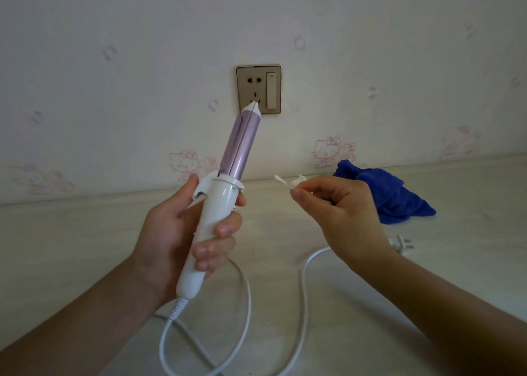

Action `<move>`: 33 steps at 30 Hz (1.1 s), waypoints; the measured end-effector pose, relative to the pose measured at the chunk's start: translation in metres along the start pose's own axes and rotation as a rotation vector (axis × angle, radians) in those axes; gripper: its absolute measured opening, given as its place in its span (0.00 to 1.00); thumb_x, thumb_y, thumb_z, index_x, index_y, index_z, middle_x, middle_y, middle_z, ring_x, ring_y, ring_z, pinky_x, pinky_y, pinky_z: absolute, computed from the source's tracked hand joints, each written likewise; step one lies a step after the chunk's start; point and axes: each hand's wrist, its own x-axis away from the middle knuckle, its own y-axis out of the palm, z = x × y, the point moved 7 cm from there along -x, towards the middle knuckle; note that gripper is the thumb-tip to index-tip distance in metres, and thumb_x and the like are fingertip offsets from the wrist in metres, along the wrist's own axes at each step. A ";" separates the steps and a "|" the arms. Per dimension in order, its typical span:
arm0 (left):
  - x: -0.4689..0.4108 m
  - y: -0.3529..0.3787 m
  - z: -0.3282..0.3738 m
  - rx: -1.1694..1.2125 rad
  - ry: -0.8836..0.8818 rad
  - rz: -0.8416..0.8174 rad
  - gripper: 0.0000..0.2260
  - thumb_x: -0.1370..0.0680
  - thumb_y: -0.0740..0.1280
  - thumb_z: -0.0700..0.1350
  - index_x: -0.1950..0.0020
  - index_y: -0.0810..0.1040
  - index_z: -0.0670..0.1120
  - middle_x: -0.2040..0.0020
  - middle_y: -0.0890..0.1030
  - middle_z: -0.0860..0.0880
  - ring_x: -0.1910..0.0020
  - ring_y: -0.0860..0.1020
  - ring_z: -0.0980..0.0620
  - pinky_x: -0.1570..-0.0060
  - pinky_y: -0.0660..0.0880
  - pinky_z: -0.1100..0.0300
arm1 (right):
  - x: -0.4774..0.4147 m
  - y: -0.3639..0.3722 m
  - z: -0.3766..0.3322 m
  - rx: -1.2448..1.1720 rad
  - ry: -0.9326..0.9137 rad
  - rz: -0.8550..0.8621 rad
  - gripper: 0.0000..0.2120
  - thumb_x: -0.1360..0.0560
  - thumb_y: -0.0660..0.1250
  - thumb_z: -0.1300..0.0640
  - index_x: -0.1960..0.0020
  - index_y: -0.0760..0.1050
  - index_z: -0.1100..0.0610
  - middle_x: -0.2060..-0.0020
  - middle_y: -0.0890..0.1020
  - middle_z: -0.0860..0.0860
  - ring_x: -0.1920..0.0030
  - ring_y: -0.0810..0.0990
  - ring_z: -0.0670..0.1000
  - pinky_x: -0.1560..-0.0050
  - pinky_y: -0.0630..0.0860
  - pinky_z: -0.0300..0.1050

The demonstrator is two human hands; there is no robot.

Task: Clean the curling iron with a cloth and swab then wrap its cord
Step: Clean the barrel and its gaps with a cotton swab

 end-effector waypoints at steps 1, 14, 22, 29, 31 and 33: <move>0.000 0.004 0.001 0.089 -0.022 -0.061 0.28 0.16 0.50 0.64 0.37 0.71 0.40 0.66 0.71 0.46 0.77 0.65 0.54 0.77 0.66 0.62 | 0.001 0.001 0.000 -0.007 0.006 -0.006 0.07 0.22 0.73 0.60 0.58 0.85 0.52 0.76 0.76 0.40 0.75 0.71 0.41 0.70 0.68 0.32; 0.001 0.022 -0.006 0.265 -0.135 -0.252 0.30 0.18 0.40 0.67 0.49 0.67 0.42 0.71 0.67 0.49 0.82 0.58 0.57 0.80 0.65 0.62 | 0.004 0.005 -0.002 -0.027 0.021 -0.039 0.06 0.23 0.74 0.60 0.58 0.86 0.54 0.76 0.76 0.46 0.74 0.71 0.42 0.69 0.70 0.35; 0.002 0.024 -0.008 0.230 -0.131 -0.252 0.29 0.17 0.41 0.66 0.46 0.66 0.43 0.68 0.65 0.50 0.80 0.61 0.56 0.79 0.65 0.62 | 0.004 0.006 -0.001 -0.017 0.019 -0.055 0.06 0.22 0.73 0.60 0.57 0.86 0.54 0.76 0.76 0.45 0.74 0.71 0.42 0.68 0.71 0.33; 0.003 0.024 -0.006 0.220 -0.105 -0.253 0.31 0.17 0.42 0.66 0.37 0.66 0.41 0.68 0.65 0.49 0.79 0.60 0.56 0.78 0.65 0.62 | 0.004 0.006 0.000 -0.018 0.016 -0.057 0.06 0.22 0.73 0.58 0.56 0.87 0.53 0.75 0.77 0.50 0.73 0.72 0.43 0.68 0.71 0.34; 0.003 0.022 -0.007 0.223 -0.107 -0.244 0.33 0.17 0.41 0.66 0.33 0.66 0.40 0.68 0.65 0.49 0.80 0.60 0.56 0.78 0.65 0.62 | 0.003 0.006 -0.001 -0.035 0.012 -0.062 0.06 0.21 0.73 0.57 0.56 0.87 0.52 0.73 0.78 0.53 0.73 0.71 0.44 0.68 0.71 0.34; 0.003 0.020 -0.007 0.221 -0.103 -0.246 0.32 0.17 0.42 0.66 0.34 0.67 0.40 0.68 0.65 0.49 0.79 0.62 0.55 0.78 0.65 0.61 | 0.003 0.006 -0.003 -0.051 0.012 -0.066 0.06 0.21 0.73 0.56 0.55 0.87 0.52 0.72 0.79 0.55 0.72 0.72 0.43 0.68 0.71 0.34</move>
